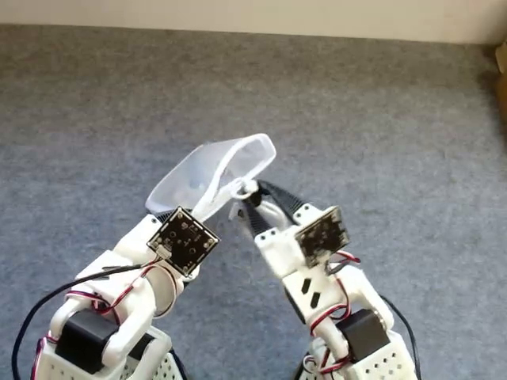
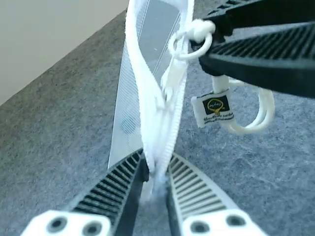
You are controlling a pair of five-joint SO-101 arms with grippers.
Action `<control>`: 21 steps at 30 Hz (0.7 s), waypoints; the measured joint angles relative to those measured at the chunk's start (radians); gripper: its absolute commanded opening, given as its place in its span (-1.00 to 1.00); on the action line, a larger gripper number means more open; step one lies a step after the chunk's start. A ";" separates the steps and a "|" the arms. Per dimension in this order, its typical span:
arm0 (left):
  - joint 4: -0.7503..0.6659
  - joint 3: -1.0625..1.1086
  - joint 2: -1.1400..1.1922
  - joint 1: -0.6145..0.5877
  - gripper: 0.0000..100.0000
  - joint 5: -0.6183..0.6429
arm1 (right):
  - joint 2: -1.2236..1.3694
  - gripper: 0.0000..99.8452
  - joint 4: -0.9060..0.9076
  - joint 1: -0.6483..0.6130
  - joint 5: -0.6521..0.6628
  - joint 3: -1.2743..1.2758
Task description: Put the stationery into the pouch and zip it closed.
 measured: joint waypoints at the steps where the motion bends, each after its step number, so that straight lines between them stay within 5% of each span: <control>1: 0.000 0.000 0.000 0.000 -0.99 0.000 | 0.000 -0.99 -0.006 0.028 -0.009 0.000; 21: 0.044 0.061 -0.215 -0.017 -0.99 0.002 | 0.003 -0.99 -0.147 0.316 -0.034 0.003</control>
